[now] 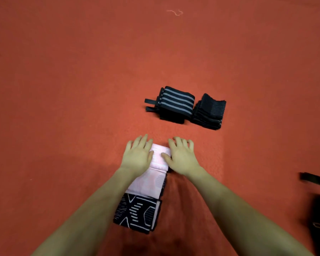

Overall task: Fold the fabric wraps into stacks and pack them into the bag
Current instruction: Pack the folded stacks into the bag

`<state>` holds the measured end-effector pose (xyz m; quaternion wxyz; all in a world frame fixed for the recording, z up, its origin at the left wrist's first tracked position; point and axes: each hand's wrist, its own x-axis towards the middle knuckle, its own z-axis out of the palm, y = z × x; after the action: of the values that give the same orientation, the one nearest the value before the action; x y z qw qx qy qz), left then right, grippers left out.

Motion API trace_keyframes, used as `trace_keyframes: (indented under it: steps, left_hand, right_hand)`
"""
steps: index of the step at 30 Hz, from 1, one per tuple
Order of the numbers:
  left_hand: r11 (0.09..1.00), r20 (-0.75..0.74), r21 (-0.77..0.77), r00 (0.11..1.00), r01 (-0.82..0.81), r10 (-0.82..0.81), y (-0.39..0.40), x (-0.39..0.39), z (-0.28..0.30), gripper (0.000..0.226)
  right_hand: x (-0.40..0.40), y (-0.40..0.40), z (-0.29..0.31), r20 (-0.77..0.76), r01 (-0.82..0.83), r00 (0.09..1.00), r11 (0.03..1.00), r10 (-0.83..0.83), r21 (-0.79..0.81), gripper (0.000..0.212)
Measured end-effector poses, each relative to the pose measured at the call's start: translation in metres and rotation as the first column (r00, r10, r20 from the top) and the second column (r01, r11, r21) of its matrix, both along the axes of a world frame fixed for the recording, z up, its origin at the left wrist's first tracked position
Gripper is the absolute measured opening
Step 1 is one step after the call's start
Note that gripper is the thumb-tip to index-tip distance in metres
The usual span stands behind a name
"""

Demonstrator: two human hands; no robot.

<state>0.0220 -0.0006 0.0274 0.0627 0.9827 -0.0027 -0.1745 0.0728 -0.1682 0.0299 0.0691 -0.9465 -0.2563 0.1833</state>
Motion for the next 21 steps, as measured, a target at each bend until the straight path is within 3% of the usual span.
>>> trace_keyframes:
  steps: [3,7,9,12,15,21]
  left_hand:
    - [0.999,-0.068,0.04,0.998,0.016,-0.013,0.012,0.018,-0.01,0.058]
    - [0.993,-0.125,0.049,0.988,0.103,-0.097,0.02,0.024,-0.023,0.07]
    - [0.989,-0.035,0.001,0.988,0.151,-0.151,0.021,0.025,-0.023,0.076]
    - [0.983,0.094,0.033,0.979,0.178,-0.181,0.027,0.024,-0.031,0.056]
    - [0.987,0.101,0.03,0.982,0.158,-0.16,0.028,0.021,-0.039,0.056]
    - [0.991,0.203,0.011,0.97,0.133,-0.132,0.021,0.017,-0.038,0.06]
  right_hand:
    - [0.008,0.009,-0.013,-0.055,-0.036,0.998,0.998,0.033,-0.045,0.088]
    - [0.008,0.011,-0.029,-0.137,-0.035,0.99,0.996,0.023,-0.087,0.073]
    - [0.002,0.011,-0.03,-0.093,-0.014,0.996,0.999,0.011,-0.029,0.064]
    - [-0.003,0.009,-0.03,-0.05,-0.013,0.999,1.0,0.014,0.011,0.059]
    - [-0.007,0.008,-0.033,-0.137,0.02,0.99,0.999,-0.014,0.043,0.069]
    - [-0.01,0.013,-0.039,-0.06,0.074,0.995,0.997,-0.073,0.002,0.078]
